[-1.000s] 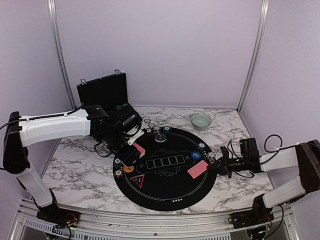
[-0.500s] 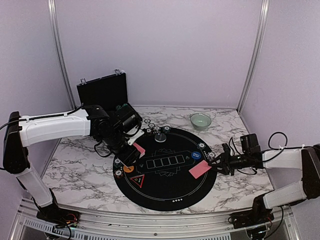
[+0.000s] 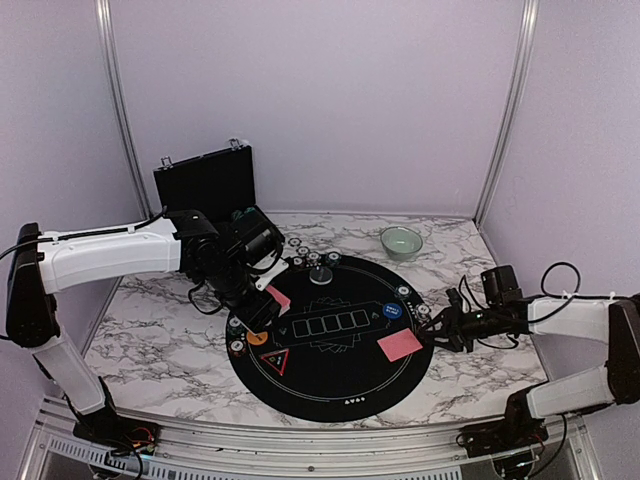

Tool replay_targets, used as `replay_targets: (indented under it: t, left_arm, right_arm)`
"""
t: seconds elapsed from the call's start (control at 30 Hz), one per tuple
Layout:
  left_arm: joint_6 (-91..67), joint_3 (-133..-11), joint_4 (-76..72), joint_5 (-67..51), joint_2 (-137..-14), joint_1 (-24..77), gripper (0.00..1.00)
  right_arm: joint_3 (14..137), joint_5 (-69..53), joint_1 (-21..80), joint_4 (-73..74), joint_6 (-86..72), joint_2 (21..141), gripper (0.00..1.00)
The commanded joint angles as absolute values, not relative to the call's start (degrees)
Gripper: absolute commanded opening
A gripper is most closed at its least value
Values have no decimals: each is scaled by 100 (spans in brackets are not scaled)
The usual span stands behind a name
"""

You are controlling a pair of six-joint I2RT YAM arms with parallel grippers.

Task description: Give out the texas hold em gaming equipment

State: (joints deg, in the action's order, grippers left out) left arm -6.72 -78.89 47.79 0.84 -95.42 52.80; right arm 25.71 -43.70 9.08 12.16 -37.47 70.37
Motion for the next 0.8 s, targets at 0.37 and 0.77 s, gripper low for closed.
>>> replay_targets:
  t: [0.37,0.77]
  left_arm:
    - [-538,-7980,4693,-123,-9358,5236,50]
    - [-539,-8016,4702,-144,-9374,5234,50]
  right_arm:
    - [3026,-4178,1144,1343,-3655,6709,41]
    - [3458,-4351,2583,-946,-5157,7649,47]
